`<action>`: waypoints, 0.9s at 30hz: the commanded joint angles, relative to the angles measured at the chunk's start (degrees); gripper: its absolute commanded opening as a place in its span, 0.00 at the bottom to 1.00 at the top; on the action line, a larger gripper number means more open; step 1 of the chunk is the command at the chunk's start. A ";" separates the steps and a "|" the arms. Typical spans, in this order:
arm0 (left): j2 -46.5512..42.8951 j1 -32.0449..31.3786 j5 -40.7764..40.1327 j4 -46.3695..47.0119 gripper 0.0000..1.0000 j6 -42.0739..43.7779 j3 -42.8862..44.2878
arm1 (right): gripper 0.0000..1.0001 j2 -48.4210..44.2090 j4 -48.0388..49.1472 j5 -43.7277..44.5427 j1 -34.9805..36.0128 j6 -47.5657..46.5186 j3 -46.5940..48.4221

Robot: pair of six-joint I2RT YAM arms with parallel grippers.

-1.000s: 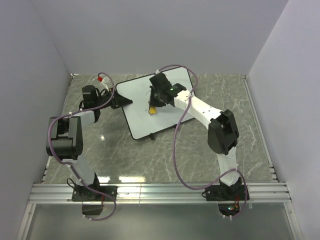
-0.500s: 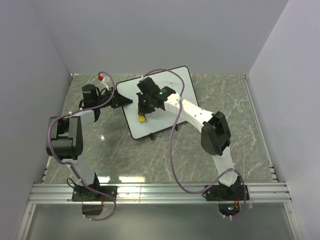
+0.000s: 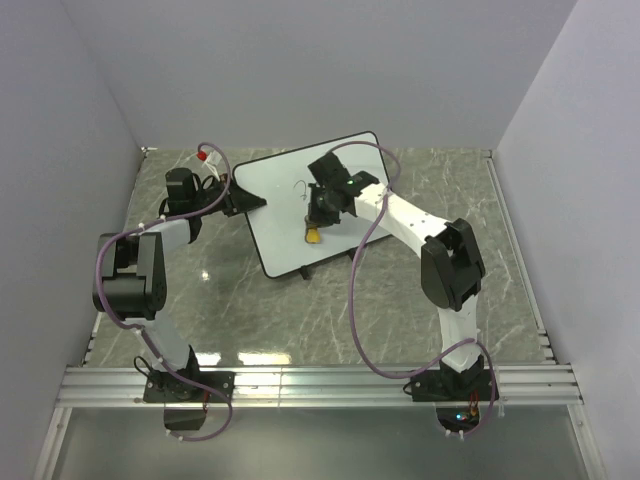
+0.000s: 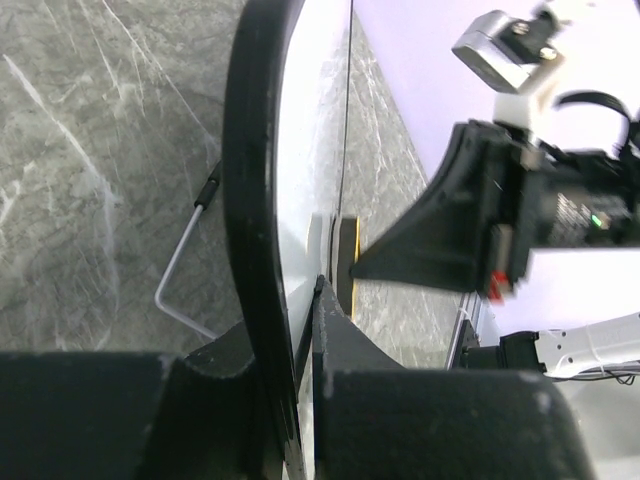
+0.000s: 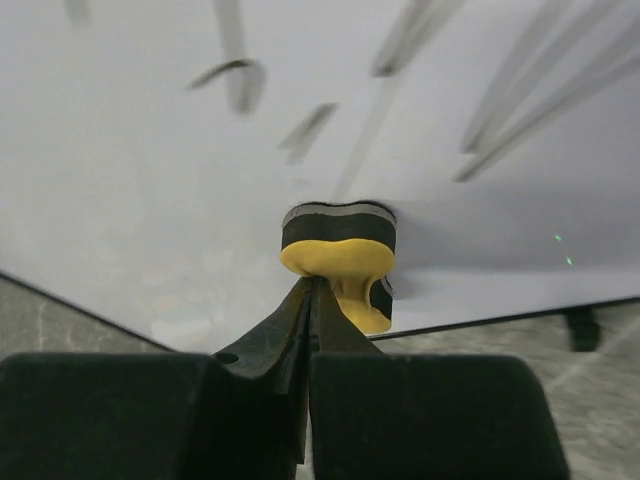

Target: Erase the whiteboard

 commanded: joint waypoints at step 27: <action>-0.33 -3.46 -1.28 -5.84 0.00 8.27 1.05 | 0.00 15.20 -2.34 1.73 -3.60 5.08 32.50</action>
